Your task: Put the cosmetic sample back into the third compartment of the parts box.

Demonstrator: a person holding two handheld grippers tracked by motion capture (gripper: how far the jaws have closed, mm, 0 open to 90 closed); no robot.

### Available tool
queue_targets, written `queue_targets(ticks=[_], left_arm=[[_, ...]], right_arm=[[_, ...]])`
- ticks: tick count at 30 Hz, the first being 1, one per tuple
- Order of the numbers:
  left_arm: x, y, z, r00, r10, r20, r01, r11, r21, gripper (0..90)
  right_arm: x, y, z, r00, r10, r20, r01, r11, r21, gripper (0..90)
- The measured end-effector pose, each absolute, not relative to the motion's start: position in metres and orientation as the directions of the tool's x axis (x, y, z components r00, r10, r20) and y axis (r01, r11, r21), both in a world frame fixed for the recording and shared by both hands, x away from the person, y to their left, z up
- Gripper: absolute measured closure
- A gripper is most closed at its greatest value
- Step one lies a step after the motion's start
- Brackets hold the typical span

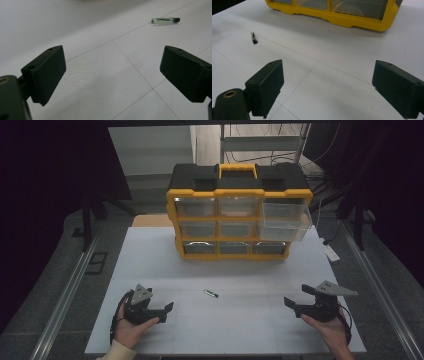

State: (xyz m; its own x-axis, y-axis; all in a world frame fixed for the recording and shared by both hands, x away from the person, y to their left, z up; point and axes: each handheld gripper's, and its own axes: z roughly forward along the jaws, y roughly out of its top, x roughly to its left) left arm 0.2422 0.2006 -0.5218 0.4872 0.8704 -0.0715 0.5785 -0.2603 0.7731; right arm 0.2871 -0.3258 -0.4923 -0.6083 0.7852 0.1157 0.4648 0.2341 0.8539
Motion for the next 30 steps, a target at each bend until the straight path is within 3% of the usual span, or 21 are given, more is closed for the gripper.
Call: queue_targets(ticks=[30], left_arm=[[0.243,0.201,-0.523,0.495,0.864,-0.090,0.592,-0.260,0.762,7.1]], right_arm=[[0.293,-0.313,-0.495,-0.632,0.767,0.113,0.486,0.279,0.829,14.0]])
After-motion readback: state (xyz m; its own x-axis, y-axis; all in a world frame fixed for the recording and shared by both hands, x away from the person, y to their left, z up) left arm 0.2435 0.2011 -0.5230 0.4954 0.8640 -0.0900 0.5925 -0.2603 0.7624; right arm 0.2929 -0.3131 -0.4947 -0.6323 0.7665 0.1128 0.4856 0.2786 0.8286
